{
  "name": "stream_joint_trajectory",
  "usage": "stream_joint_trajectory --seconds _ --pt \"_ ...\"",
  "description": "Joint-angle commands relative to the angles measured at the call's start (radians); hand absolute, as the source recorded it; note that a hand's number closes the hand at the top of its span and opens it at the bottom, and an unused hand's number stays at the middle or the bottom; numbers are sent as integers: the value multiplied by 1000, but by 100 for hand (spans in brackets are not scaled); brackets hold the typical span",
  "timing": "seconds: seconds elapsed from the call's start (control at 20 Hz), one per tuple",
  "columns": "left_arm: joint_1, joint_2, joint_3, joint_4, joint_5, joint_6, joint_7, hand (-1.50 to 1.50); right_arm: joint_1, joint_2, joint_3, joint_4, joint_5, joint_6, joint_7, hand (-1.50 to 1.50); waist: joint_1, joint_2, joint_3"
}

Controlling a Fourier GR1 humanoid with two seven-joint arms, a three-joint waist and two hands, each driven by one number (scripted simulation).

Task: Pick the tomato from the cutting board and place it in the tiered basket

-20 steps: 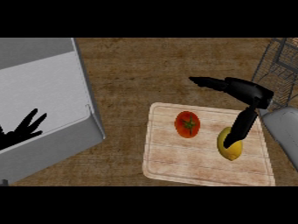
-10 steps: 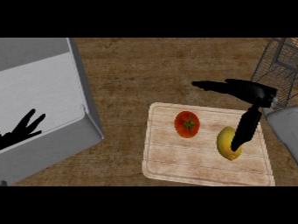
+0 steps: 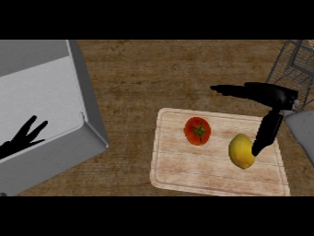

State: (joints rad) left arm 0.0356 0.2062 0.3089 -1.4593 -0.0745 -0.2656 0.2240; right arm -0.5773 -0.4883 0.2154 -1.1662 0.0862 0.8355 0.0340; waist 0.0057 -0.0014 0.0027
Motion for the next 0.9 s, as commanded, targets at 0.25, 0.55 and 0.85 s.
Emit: stream_joint_trajectory --seconds 0.25,0.55,0.85 --pt "-63 8 44 161 -33 30 -108 0 -42 68 -29 155 134 -4 -140 -150 3 5 -3" --pt "-25 -14 46 44 -20 19 -32 0 -15 113 -41 181 215 -32 -212 -150 2 3 -2" --pt "-50 -30 40 65 -41 28 -26 0 -48 184 -62 191 250 -36 -177 -150 1 2 -3"
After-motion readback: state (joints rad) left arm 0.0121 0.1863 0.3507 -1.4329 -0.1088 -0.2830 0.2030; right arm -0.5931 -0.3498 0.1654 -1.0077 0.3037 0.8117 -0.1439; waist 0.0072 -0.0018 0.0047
